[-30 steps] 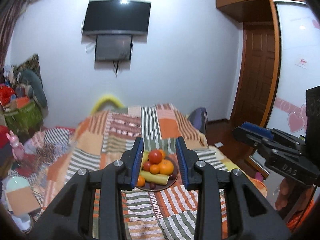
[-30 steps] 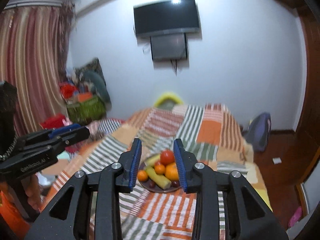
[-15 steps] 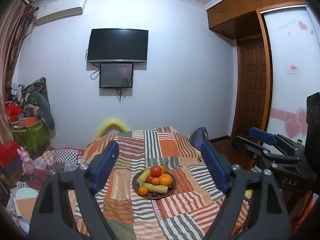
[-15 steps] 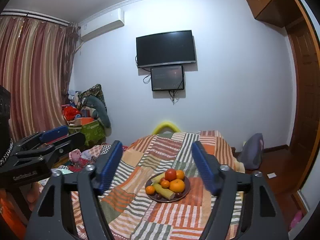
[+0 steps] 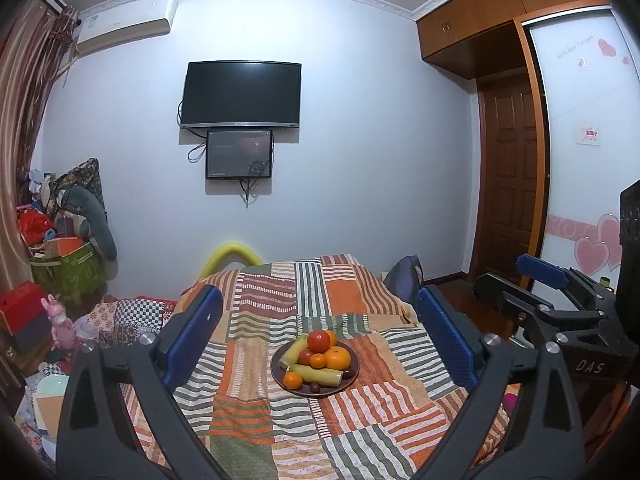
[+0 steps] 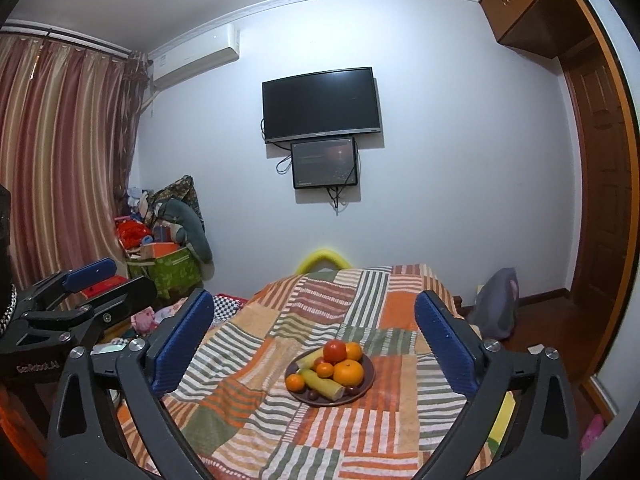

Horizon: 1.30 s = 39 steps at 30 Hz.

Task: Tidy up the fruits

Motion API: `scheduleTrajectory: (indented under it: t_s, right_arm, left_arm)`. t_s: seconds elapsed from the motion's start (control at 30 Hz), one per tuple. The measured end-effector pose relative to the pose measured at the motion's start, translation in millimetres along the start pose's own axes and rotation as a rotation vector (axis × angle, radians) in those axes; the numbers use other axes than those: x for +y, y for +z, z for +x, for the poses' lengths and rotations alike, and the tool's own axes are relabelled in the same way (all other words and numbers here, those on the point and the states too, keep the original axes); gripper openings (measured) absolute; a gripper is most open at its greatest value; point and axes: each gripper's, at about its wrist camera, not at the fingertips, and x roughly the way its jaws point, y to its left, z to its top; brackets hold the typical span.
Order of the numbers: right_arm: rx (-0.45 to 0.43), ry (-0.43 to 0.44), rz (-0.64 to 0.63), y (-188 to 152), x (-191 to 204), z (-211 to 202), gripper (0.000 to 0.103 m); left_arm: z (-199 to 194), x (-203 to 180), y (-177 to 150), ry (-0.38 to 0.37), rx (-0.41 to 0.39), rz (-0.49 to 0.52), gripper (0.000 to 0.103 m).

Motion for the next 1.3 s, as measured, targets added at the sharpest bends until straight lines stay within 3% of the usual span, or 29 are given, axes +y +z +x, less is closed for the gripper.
scheduleTrajectory:
  t_s: [1.3]
  right_arm:
    - [-0.007, -0.044, 0.006, 4.8, 0.5, -9.6, 0.103]
  left_arm:
    - [8.1, -0.5, -6.6, 0.002, 0.014, 0.002, 0.103]
